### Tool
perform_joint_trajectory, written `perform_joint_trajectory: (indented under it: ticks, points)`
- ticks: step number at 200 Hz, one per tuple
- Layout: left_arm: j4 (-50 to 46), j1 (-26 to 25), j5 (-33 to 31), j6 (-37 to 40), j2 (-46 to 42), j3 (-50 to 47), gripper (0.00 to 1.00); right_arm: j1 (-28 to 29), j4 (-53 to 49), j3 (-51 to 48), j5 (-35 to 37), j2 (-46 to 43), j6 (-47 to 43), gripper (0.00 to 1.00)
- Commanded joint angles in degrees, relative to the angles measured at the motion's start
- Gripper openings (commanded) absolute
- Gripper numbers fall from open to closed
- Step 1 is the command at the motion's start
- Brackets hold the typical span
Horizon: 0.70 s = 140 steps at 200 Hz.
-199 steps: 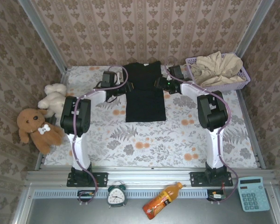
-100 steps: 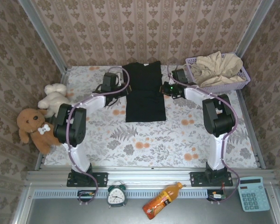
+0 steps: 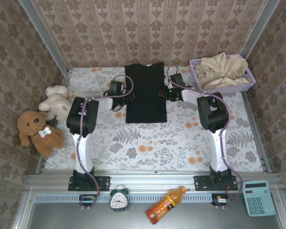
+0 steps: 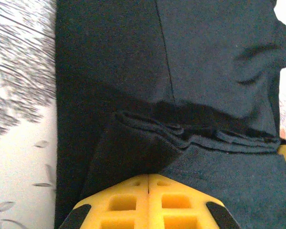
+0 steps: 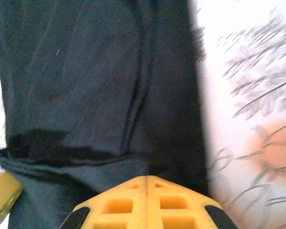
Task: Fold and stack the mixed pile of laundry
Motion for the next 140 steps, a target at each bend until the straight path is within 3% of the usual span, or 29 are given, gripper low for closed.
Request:
perform_joint_trajectory:
  ticks: [1,22,38,78,109,140]
  points:
    - [-3.8,1.2,-2.5,-0.4,-2.4,-1.1,0.0,-1.3,-0.7,0.8,4.2,-0.2,0.5,0.0]
    - [-6.0,-0.1,-0.2,0.4,-6.1,-1.3,0.0,-1.2,0.7,-3.4,5.2,-5.0,-0.2,0.09]
    - [-9.3,-1.7,1.0,1.8,-9.4,-1.5,0.06,-0.2,1.7,-7.5,4.7,-9.7,-1.1,0.14]
    - [-13.1,-6.9,2.3,3.5,-17.8,-9.1,0.11,7.2,-2.1,-15.7,3.4,-19.2,-5.6,0.16]
    - [-13.7,-9.5,-0.9,4.1,-20.9,-17.2,0.09,12.3,-3.0,-19.8,4.3,-20.4,-5.0,0.16]
    - [-9.1,-9.4,-2.7,3.9,-20.5,-23.1,0.06,13.4,-3.7,-21.1,6.6,-18.2,-4.0,0.16]
